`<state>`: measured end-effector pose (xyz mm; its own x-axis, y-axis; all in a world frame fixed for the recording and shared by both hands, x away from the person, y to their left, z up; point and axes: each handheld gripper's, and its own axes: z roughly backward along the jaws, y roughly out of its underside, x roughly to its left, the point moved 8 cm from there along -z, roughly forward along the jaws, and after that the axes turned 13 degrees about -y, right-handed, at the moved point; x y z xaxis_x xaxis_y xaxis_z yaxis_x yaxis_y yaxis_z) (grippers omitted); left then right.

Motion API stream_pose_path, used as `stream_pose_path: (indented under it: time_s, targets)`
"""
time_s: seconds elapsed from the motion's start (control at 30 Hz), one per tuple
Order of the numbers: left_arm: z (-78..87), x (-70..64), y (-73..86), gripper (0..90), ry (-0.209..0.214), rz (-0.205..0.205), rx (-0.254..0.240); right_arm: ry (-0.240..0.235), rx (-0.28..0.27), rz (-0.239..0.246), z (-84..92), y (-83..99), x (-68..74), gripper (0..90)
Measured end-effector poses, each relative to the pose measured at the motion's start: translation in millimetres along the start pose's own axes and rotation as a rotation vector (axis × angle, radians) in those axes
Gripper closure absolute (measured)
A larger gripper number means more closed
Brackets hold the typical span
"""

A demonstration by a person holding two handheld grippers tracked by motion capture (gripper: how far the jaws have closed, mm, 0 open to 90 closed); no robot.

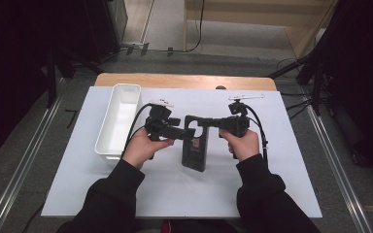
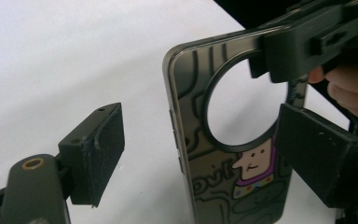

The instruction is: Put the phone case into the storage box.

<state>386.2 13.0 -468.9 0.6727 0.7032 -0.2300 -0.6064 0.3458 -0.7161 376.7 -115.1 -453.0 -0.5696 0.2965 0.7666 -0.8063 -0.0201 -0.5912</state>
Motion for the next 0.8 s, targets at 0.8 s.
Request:
stream_pose_path:
  time_s: [0.8]
  targets:
    - [-3.8,2.1,-1.4,49.2,-0.001,0.040,-0.041,-0.013,-0.006,0.017,-2.1,0.5,6.7,77.2]
